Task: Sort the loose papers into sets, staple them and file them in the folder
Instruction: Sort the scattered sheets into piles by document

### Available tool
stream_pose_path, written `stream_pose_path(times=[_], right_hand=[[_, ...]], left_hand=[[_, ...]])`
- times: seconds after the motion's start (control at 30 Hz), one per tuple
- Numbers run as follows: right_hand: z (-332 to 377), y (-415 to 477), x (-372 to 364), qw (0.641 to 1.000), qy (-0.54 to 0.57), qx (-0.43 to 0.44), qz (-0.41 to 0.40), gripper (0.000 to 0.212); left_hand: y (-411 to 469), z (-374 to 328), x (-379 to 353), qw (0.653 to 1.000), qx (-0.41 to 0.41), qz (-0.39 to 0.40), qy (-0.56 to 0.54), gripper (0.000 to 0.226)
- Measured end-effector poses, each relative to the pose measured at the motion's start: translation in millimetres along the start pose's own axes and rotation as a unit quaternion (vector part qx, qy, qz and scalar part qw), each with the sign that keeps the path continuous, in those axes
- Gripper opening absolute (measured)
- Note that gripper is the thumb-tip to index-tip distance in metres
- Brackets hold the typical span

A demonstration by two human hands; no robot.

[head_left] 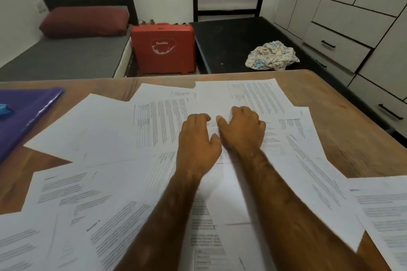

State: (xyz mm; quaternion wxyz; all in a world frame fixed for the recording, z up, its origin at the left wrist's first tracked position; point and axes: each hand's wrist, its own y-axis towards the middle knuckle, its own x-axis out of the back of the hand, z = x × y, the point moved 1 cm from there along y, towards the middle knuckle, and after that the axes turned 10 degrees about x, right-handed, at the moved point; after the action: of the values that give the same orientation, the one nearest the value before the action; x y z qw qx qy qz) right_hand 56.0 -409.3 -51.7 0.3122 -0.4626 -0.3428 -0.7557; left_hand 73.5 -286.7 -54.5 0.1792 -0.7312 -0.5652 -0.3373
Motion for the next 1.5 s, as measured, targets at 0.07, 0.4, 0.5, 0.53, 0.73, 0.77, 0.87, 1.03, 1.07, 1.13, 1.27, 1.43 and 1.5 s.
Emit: stream_pose_path(times=[0.07,0.4,0.5,0.53,0.73,0.77,0.87,1.03,1.07,1.13,1.27,1.43,1.5], right_hand=[[-3.4,-1.1,-8.1,0.999,-0.003,-0.002,-0.034,0.051],[-7.2,-3.6,7.8,0.978,0.157,-0.007,-0.14,0.031],[-5.0,-5.0,19.5,0.948,0.288,0.08,-0.106,0.012],[-7.1,-6.0,23.7,0.927,0.348,0.107,-0.084,0.009],[-44.5,-20.1,62.2,0.762,0.59,0.192,0.185,0.03],[-50.8,-23.4,66.6,0.752,0.582,0.201,0.236,0.035],[-64.2,-30.6,73.1,0.749,0.577,0.195,0.259,0.053],[-62.7,-12.9,63.2,0.805,0.593,0.005,-0.001,0.043],[-59.2,-9.4,60.1,0.793,0.606,-0.056,-0.023,0.033],[-49.8,-9.3,54.0,0.768,0.629,-0.12,0.008,0.037],[-32.4,-17.0,52.0,0.738,0.66,-0.123,0.072,0.038],[-28.2,-18.3,50.2,0.746,0.657,-0.099,0.048,0.029],[-29.7,-18.3,51.6,0.743,0.66,-0.097,0.047,0.029]], left_hand=[[3.8,4.5,1.2,0.998,0.027,-0.027,-0.041,0.04],[8.3,13.6,18.8,0.905,0.158,-0.035,-0.392,0.041],[14.6,13.5,33.0,0.806,0.23,0.005,-0.545,0.043],[17.3,17.8,40.0,0.743,0.269,0.026,-0.612,0.046],[25.6,46.1,88.7,0.674,0.252,0.189,-0.668,0.051],[27.1,46.3,93.6,0.719,0.247,0.19,-0.621,0.043],[33.1,47.6,92.5,0.824,0.227,0.21,-0.474,0.018],[35.1,50.4,86.5,0.808,0.211,0.23,-0.499,0.041],[33.8,50.0,86.9,0.791,0.209,0.235,-0.526,0.045],[33.7,52.1,86.0,0.774,0.202,0.24,-0.55,0.051],[32.6,53.2,83.5,0.791,0.185,0.233,-0.534,0.049],[31.5,52.9,79.7,0.83,0.171,0.197,-0.493,0.035],[30.0,50.8,79.3,0.838,0.17,0.18,-0.487,0.033]])
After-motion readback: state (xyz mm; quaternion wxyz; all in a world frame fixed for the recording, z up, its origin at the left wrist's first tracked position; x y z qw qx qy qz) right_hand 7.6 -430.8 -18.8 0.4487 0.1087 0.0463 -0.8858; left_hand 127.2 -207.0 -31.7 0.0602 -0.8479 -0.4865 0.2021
